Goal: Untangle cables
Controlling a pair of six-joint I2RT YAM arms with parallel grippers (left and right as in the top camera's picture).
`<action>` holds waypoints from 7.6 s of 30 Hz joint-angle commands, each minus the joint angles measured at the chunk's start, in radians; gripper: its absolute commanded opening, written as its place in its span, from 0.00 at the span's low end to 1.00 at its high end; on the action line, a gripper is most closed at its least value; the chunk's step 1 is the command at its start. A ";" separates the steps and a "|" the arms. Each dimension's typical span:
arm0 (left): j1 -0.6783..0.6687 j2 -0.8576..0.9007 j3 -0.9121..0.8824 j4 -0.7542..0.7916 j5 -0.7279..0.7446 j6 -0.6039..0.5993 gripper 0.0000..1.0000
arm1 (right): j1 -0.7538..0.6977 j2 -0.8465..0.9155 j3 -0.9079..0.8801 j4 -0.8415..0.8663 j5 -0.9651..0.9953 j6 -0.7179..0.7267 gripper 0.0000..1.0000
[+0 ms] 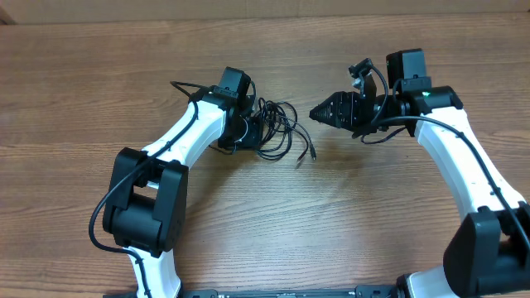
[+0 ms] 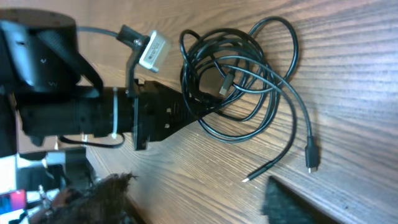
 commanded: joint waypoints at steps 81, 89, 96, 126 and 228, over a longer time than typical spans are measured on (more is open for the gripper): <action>0.077 -0.026 -0.013 -0.159 0.144 0.205 0.36 | 0.332 0.265 0.018 0.359 0.512 0.220 0.04; 0.094 -0.027 0.056 -0.181 0.195 0.226 0.63 | 0.332 0.265 -0.013 0.362 0.512 0.220 0.04; 0.083 -0.027 0.135 -0.215 0.284 0.290 0.91 | 0.332 0.265 -0.026 0.367 0.512 0.220 0.04; 0.002 -0.026 -0.015 -0.092 -0.033 0.108 0.07 | 0.332 0.266 -0.027 0.352 0.512 0.216 0.04; 0.020 -0.026 -0.016 -0.294 -0.329 0.025 0.04 | 0.237 0.337 0.388 -0.203 0.595 0.186 0.04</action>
